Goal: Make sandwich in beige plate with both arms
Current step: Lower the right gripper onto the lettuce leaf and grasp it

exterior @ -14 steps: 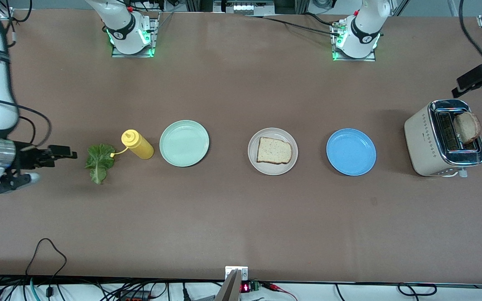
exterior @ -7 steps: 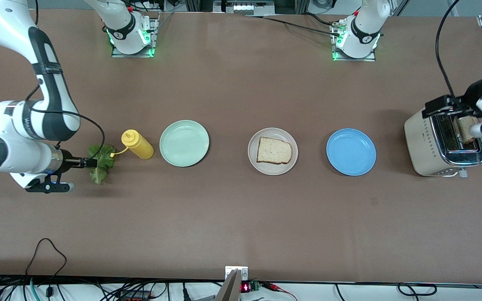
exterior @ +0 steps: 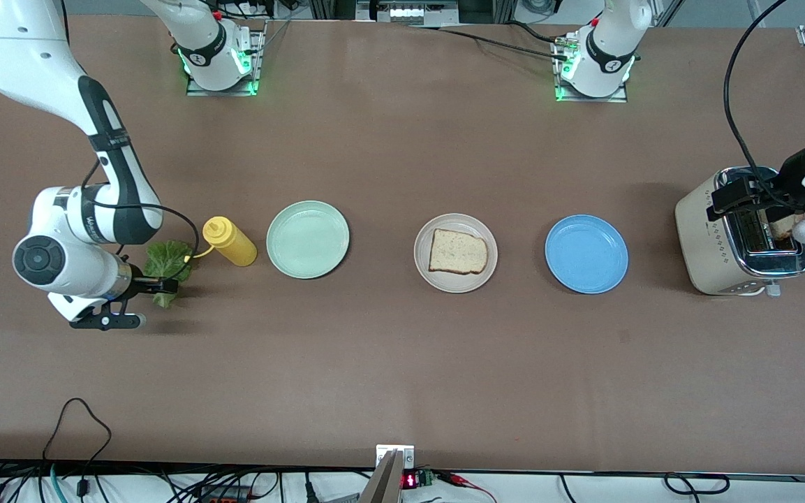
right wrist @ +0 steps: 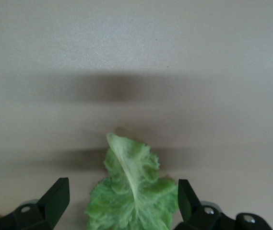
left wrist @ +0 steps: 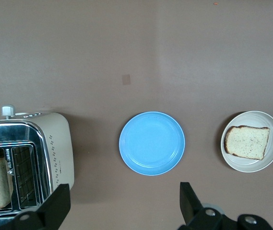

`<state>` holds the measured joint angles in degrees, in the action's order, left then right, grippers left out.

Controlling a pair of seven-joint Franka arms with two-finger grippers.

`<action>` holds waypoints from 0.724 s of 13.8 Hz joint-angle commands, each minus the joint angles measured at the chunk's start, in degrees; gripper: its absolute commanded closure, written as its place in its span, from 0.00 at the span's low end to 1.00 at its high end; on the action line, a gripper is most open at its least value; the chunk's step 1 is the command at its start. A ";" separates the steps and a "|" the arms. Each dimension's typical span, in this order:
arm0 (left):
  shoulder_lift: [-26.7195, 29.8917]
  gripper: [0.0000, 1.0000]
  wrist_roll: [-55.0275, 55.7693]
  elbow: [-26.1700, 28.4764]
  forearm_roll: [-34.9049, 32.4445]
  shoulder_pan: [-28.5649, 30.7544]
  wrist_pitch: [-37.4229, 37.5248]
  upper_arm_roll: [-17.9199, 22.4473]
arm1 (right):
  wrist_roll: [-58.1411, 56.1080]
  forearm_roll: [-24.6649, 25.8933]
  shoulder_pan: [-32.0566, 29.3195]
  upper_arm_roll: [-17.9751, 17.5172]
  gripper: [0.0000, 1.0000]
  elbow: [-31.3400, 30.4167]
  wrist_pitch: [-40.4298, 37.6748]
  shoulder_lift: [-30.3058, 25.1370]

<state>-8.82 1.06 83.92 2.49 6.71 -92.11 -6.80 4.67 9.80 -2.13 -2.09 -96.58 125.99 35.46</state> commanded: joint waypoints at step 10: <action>2.23 0.00 0.79 1.07 -0.03 0.41 1.33 -0.14 | 0.17 2.67 -1.21 -0.20 0.19 -0.89 3.03 3.83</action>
<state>-7.88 2.05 84.16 2.49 6.95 -91.28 -6.81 4.67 11.22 -2.89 -1.87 -96.85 127.82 39.15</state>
